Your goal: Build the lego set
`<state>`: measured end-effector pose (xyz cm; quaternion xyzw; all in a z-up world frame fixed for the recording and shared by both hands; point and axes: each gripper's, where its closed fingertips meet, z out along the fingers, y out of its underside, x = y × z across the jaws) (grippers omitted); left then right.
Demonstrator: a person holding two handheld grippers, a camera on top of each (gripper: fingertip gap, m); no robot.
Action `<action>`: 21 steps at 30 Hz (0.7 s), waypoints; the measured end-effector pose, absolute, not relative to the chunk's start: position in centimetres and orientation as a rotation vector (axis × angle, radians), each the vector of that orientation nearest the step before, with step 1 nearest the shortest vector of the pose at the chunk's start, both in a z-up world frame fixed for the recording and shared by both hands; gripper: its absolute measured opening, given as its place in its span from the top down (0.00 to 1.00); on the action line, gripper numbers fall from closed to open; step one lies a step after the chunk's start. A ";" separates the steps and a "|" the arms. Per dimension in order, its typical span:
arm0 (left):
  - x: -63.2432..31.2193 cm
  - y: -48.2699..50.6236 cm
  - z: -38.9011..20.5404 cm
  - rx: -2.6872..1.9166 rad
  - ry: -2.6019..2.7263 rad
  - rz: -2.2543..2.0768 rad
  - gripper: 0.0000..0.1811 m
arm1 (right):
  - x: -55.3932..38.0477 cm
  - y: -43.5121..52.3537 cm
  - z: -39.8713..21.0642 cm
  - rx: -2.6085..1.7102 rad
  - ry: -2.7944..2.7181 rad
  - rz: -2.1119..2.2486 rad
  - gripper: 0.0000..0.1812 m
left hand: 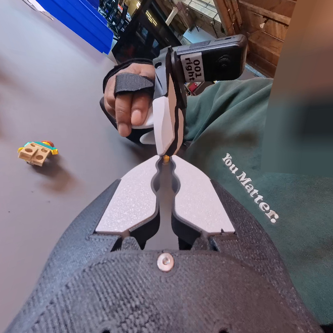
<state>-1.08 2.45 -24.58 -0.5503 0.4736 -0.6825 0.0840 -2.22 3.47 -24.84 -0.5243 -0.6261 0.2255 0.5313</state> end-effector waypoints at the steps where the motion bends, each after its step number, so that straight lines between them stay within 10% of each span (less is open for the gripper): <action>1: -1.1 2.4 -24.7 -1.651 1.416 -2.036 0.96 | -2.2 3.4 -25.0 -1.245 -1.506 0.519 0.94; 21: -1.1 5.1 -23.4 -1.682 1.106 -2.218 0.95 | -1.5 5.5 -23.7 -1.207 -1.393 0.336 0.96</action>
